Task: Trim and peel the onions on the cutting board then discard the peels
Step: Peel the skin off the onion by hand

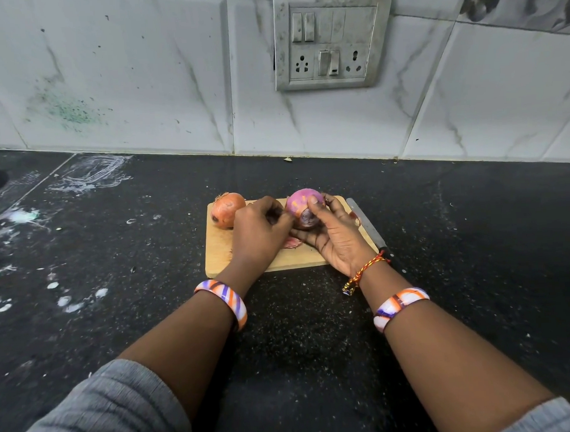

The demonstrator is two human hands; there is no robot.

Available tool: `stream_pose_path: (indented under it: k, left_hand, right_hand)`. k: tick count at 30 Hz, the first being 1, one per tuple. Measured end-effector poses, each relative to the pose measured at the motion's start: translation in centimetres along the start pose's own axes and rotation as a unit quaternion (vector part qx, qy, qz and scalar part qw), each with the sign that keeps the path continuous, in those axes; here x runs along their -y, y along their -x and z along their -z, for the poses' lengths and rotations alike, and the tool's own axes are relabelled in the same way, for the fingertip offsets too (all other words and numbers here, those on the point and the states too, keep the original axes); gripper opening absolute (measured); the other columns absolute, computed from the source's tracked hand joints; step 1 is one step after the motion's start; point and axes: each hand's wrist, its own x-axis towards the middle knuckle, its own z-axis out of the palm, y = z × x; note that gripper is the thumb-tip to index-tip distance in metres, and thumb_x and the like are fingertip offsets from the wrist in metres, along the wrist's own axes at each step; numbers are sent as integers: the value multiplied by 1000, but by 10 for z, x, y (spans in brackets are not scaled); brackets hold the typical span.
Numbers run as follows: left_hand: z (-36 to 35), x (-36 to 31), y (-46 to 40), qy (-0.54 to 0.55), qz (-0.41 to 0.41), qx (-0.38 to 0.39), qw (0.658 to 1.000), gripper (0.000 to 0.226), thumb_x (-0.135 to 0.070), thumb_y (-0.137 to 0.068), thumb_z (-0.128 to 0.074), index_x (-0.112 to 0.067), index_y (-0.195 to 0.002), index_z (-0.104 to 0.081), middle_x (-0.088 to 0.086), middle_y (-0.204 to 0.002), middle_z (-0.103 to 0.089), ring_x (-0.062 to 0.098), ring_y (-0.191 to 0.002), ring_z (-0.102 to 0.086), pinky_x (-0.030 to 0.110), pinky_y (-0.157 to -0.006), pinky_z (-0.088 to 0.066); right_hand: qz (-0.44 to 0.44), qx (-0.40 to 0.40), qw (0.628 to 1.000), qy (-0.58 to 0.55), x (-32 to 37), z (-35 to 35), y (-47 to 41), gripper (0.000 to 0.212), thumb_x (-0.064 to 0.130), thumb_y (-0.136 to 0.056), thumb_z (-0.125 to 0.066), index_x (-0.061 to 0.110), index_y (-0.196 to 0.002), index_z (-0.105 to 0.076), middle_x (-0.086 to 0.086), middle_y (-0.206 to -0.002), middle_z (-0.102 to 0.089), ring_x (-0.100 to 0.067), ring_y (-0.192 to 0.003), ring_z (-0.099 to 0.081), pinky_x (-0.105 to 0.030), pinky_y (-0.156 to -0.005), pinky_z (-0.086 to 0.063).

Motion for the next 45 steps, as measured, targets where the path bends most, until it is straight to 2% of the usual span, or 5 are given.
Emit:
stream_pose_path:
  k: [7,12,24,37,45]
  left_hand:
    - [-1,-2,-4,26,59,-6,998,6,-8,-83,-59,-9,-77,-59,0,-68,-58,6,-60,-51,17,-56,-42]
    - [2,-3,-2,114,0,82,990,37,-17,-87,-59,-25,-123,-54,-14,-94,-60,-8,-74,-57,7,-67,-48]
    - [-1,2,-6,88,12,30,996,8,-6,-78,-65,-13,-78,-65,1,-72,-64,-2,-62,-58,13,-62,-48]
    - [1,0,-5,93,30,53,994,30,-7,-79,-66,0,-109,-66,9,-104,-69,10,-88,-65,15,-79,-53]
    - [-1,2,-6,70,48,14,996,17,-1,-77,-61,-4,-90,-73,5,-73,-69,-4,-47,-56,17,-52,-52]
  right_hand:
    - [-9,-21,999,-44,-1,3,-3,45,31,-94,-47,2,-128,-42,-21,-97,-59,-26,-69,-70,-40,-69,-58]
    - [-19,-16,998,-54,-2,3,-3,50,29,-94,-47,-2,-132,-38,-28,-120,-54,-35,-98,-63,-46,-76,-56]
    - [-21,-6,999,-36,1,3,-4,35,21,-96,-45,2,-125,-40,-22,-109,-54,-30,-90,-61,-43,-73,-55]
    - [-19,-4,999,-25,1,4,-2,8,14,-94,-47,12,-102,-47,-17,-101,-57,-28,-91,-61,-41,-74,-55]
    - [-10,-6,1000,-2,0,3,-2,5,15,-94,-47,13,-98,-50,-13,-101,-58,-25,-90,-60,-40,-75,-54]
